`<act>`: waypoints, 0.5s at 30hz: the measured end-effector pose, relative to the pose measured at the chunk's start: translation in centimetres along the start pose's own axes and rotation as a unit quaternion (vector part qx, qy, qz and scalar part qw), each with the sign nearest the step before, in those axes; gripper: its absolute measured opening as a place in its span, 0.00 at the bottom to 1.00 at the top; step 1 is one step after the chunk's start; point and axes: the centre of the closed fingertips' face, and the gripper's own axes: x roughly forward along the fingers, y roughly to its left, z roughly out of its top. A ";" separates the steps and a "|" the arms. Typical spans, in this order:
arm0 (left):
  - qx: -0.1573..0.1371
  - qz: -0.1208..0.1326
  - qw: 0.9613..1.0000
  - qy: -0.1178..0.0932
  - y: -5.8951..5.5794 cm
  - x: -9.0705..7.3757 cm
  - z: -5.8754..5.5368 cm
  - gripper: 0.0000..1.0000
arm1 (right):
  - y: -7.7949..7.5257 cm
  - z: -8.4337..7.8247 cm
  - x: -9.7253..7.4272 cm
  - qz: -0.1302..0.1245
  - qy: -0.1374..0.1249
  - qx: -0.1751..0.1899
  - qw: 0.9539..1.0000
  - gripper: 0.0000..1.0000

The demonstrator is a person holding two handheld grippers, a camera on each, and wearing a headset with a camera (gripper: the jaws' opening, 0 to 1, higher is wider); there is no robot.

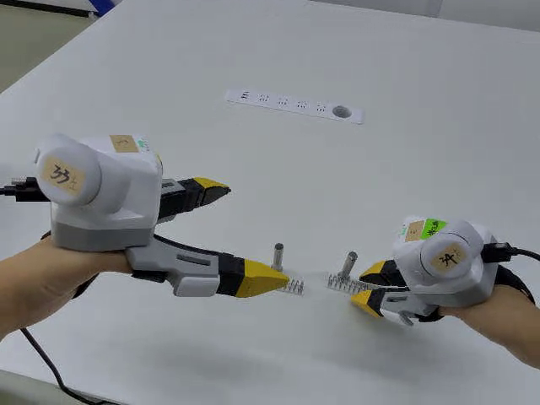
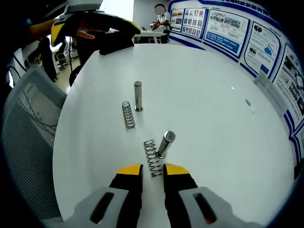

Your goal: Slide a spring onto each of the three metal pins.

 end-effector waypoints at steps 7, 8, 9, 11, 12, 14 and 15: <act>0.000 -0.004 1.000 0.005 -0.1 0.1 -0.4 0.90 | -0.2 -0.4 0.5 0.006 0.011 0.003 1.000 0.16; 0.001 -0.005 1.000 0.008 -0.2 0.1 -0.6 0.90 | -0.1 -0.3 0.6 0.008 0.009 0.001 1.000 0.16; 0.002 -0.006 1.000 0.011 -0.2 0.2 -0.8 0.90 | 0.0 -0.3 0.6 0.014 0.007 0.008 1.000 0.15; 0.003 -0.008 1.000 0.015 -0.3 0.2 -1.1 0.90 | 0.3 -0.3 0.6 0.023 0.006 0.016 1.000 0.12; 0.003 -0.009 1.000 0.017 -0.4 0.3 -1.2 0.90 | 0.3 -0.3 0.6 0.023 0.005 0.015 1.000 0.12; 0.002 -0.011 1.000 0.019 -0.5 0.3 -1.3 0.90 | 0.3 -0.2 0.6 0.022 0.006 0.015 1.000 0.12; 0.002 -0.013 1.000 0.018 -0.6 0.4 -1.2 0.89 | 0.3 -0.2 0.7 0.021 0.006 0.014 1.000 0.12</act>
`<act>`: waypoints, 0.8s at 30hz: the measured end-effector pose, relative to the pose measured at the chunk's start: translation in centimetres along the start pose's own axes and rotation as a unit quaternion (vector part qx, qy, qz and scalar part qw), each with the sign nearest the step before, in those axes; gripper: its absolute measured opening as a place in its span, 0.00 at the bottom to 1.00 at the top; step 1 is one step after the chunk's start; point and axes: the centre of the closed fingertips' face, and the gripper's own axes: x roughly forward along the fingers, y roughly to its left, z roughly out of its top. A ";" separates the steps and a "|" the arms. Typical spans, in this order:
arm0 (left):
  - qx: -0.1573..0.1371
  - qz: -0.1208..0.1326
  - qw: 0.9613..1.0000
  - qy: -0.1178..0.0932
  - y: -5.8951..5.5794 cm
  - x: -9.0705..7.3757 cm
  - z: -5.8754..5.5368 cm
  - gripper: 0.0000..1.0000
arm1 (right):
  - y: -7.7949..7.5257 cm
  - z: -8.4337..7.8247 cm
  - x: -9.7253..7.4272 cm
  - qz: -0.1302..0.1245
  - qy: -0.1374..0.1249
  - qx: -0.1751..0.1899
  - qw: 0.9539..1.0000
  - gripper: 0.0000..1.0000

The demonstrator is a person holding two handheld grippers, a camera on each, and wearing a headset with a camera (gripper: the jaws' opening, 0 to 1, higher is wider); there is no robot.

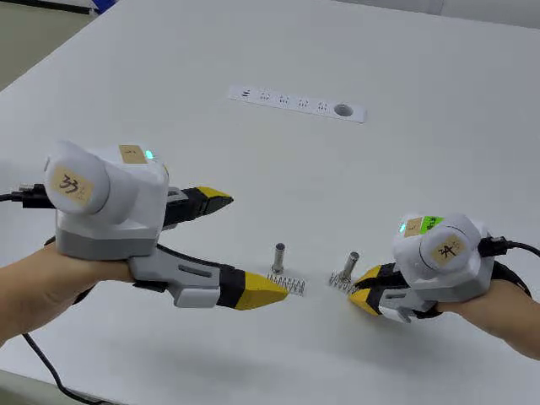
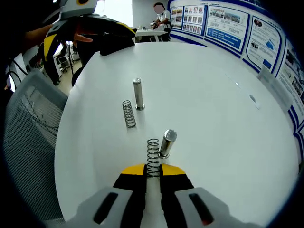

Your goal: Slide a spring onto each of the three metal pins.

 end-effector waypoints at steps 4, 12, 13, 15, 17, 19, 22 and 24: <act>0.000 -0.004 1.000 -0.005 -0.3 0.1 0.3 0.89 | 0.1 0.0 0.0 -0.005 0.003 -0.012 1.000 0.11; 0.010 -0.011 1.000 -0.001 -0.8 0.2 0.3 0.84 | 0.6 -0.2 -0.6 -0.005 0.012 -0.035 0.999 0.11; 0.009 -0.012 1.000 -0.001 -0.9 0.2 0.3 0.84 | 0.5 -0.1 -0.7 -0.009 0.010 -0.036 0.999 0.11; 0.012 -0.016 1.000 0.000 -1.2 0.2 0.3 0.83 | 0.6 0.2 -1.3 -0.010 0.007 -0.034 0.999 0.11; 0.017 -0.018 1.000 0.003 -1.4 0.3 0.3 0.81 | 0.9 0.6 -1.9 -0.007 0.002 -0.034 0.999 0.11; 0.034 -0.013 0.999 0.000 -1.4 0.4 0.5 0.75 | 1.2 1.1 -2.7 -0.006 -0.002 -0.039 0.999 0.11; 0.029 -0.021 0.999 -0.008 -1.9 0.6 0.9 0.70 | 1.6 1.8 -3.8 -0.004 -0.007 -0.045 0.999 0.11; 0.035 -0.023 0.999 -0.008 -2.2 0.8 1.1 0.70 | 1.8 2.4 -4.6 -0.001 -0.013 -0.046 0.999 0.11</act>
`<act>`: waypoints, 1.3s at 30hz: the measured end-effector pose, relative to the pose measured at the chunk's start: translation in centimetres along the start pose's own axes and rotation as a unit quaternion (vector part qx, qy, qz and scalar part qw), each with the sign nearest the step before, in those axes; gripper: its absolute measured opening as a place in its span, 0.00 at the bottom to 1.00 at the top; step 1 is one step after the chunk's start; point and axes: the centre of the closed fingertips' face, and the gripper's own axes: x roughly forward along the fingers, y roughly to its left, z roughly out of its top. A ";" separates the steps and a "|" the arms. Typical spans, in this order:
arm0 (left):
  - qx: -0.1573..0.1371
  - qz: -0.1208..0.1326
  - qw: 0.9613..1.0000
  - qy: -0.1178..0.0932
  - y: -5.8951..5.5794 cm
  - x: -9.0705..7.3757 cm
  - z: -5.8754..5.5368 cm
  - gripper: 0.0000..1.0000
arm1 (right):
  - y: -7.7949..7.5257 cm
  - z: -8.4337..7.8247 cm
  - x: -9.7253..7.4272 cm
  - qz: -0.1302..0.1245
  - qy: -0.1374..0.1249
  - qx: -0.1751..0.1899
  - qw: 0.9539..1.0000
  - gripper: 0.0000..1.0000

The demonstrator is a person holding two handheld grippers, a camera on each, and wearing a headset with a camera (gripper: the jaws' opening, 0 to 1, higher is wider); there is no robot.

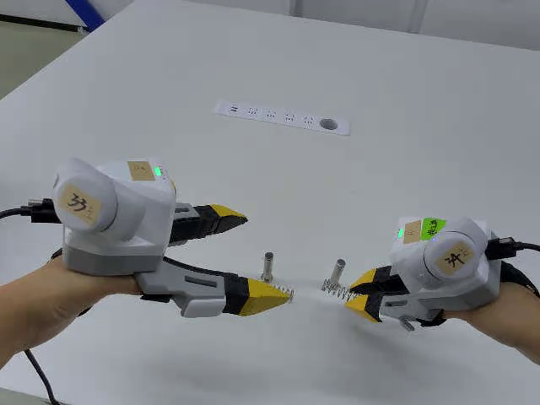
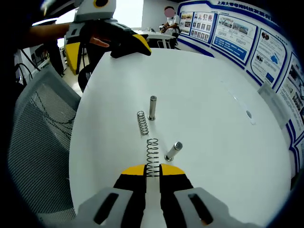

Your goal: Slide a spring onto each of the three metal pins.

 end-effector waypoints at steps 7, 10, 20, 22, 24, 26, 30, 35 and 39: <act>0.011 -0.015 1.000 0.002 -1.0 0.9 0.4 0.69 | 0.6 1.9 -2.3 -0.001 -0.020 -0.011 1.000 0.11; 0.018 -0.019 1.000 0.005 -1.4 1.3 0.5 0.68 | 1.3 2.8 -3.1 0.006 -0.025 -0.024 0.999 0.11; 0.038 -0.036 0.998 0.018 -2.9 2.1 0.2 0.61 | 3.6 5.1 -4.7 0.023 -0.043 -0.063 0.997 0.11; 0.039 -0.040 0.998 0.016 -3.1 2.1 0.2 0.59 | 4.1 5.6 -5.0 0.028 -0.048 -0.066 0.996 0.11; 0.043 -0.041 0.998 0.017 -3.2 2.1 0.2 0.56 | 4.5 5.9 -5.1 0.028 -0.050 -0.072 0.996 0.11; 0.046 -0.043 0.998 0.018 -3.4 2.1 0.1 0.53 | 4.8 6.1 -5.2 0.030 -0.052 -0.075 0.995 0.11; 0.044 -0.058 0.997 0.021 -4.1 2.2 0.0 0.50 | 5.3 6.3 -5.4 0.037 -0.053 -0.085 0.994 0.11; 0.047 -0.071 0.996 0.019 -4.9 2.3 0.1 0.43 | 5.8 6.3 -5.6 0.043 -0.051 -0.101 0.993 0.11; 0.048 -0.083 0.995 0.022 -5.5 2.3 0.0 0.38 | 6.2 6.4 -5.7 0.049 -0.052 -0.114 0.991 0.11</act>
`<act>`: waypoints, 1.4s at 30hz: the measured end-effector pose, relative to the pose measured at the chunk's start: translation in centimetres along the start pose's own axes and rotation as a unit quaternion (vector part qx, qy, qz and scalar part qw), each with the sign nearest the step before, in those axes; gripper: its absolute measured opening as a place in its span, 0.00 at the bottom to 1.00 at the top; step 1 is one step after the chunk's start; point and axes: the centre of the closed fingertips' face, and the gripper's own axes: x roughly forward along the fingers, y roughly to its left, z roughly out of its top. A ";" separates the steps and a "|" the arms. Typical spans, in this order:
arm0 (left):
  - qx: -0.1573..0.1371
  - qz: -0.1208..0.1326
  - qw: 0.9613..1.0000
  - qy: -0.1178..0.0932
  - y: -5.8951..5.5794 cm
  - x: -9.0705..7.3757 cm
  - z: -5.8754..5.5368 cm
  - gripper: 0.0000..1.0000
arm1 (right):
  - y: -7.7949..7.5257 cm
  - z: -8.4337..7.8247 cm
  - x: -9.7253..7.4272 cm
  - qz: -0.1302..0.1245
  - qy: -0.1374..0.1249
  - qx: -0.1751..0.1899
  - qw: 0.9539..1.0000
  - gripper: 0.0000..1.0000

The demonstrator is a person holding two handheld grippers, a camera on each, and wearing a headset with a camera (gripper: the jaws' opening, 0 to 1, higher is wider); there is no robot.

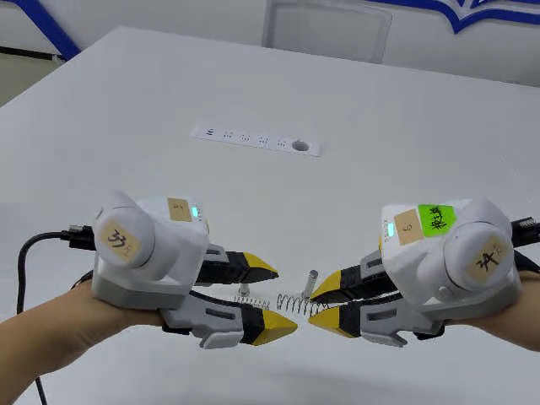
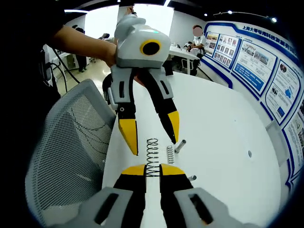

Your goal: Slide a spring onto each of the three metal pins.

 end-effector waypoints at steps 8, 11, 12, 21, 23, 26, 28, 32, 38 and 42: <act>0.006 -0.018 1.000 0.011 -1.0 0.2 -0.4 0.29 | 0.7 0.3 0.2 0.013 -0.001 -0.015 1.000 0.11; 0.004 -0.025 1.000 0.014 -1.3 0.3 -0.5 0.25 | 0.9 0.4 0.2 0.017 -0.001 -0.020 1.000 0.11; 0.004 -0.027 1.000 0.015 -1.4 0.3 -0.6 0.23 | 1.0 0.4 0.3 0.018 0.000 -0.022 1.000 0.11; 0.003 -0.041 0.999 0.024 -2.1 0.4 -0.8 0.14 | 1.3 0.6 0.3 0.024 0.002 -0.029 0.999 0.11; 0.012 -0.041 0.999 0.029 -2.2 0.4 -0.9 0.13 | 1.4 0.6 0.3 0.026 0.005 -0.035 0.999 0.11; 0.025 -0.040 0.998 0.033 -2.2 0.3 -0.9 0.12 | 1.4 0.7 0.2 0.025 0.008 -0.043 0.999 0.11; 0.033 -0.045 0.998 0.036 -2.4 0.2 -1.0 0.11 | 1.5 0.8 0.2 0.025 0.006 -0.050 0.998 0.11; 0.045 -0.049 0.997 0.037 -2.6 0.1 -0.9 0.10 | 1.7 0.8 0.1 0.029 -0.001 -0.051 0.998 0.11; 0.057 -0.053 0.996 0.044 -2.8 -0.2 -1.1 0.10 | 1.4 0.3 -0.1 0.028 -0.001 -0.042 0.999 0.17; 0.062 -0.056 0.996 0.040 -2.9 -0.3 -0.8 0.10 | 1.4 0.2 -0.1 0.031 -0.012 -0.022 0.999 0.16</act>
